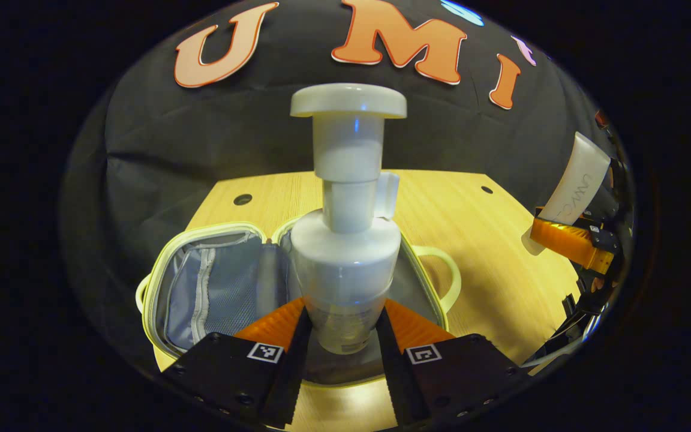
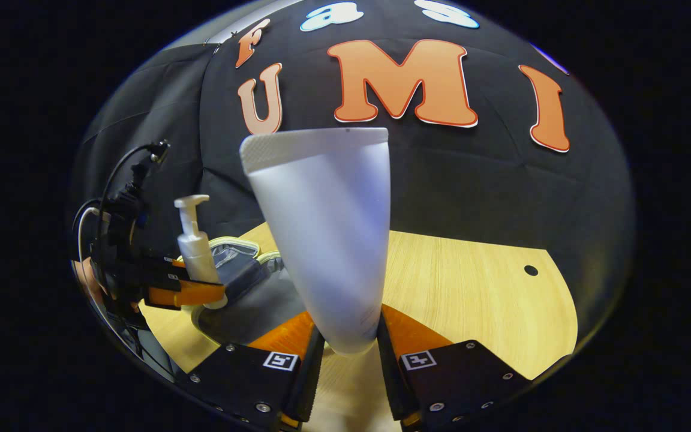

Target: First open the suitcase, pack the skin care products into it, and then close the suitcase.

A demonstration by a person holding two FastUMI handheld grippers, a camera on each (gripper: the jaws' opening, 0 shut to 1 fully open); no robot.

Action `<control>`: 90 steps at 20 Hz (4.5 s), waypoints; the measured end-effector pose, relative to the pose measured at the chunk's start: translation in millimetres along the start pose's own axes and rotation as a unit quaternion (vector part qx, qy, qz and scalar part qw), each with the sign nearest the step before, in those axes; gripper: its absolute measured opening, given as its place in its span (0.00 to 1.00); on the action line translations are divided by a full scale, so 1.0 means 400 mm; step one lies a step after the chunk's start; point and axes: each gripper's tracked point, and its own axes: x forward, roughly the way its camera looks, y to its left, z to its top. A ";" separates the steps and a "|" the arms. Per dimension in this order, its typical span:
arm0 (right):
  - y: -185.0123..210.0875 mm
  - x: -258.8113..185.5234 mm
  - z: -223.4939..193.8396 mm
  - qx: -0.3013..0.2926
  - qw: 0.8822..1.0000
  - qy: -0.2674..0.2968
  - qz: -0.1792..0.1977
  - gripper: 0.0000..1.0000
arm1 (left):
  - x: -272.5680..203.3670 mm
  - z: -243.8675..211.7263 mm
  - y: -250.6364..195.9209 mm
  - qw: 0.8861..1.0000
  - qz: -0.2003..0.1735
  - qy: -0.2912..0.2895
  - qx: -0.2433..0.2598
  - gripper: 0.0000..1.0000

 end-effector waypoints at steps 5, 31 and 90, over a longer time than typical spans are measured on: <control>0.053 0.024 -0.016 0.002 1.000 0.012 0.003 0.48 | 0.038 -0.026 -0.003 0.998 -0.009 0.063 -0.007 0.60; 0.188 0.168 -0.123 0.061 0.991 0.103 0.058 0.43 | 0.147 -0.105 0.036 0.975 0.070 0.201 -0.058 0.66; -0.075 -0.006 0.123 0.151 0.972 -0.010 -0.182 0.90 | -0.090 -0.110 0.830 0.899 0.093 0.010 -0.429 0.14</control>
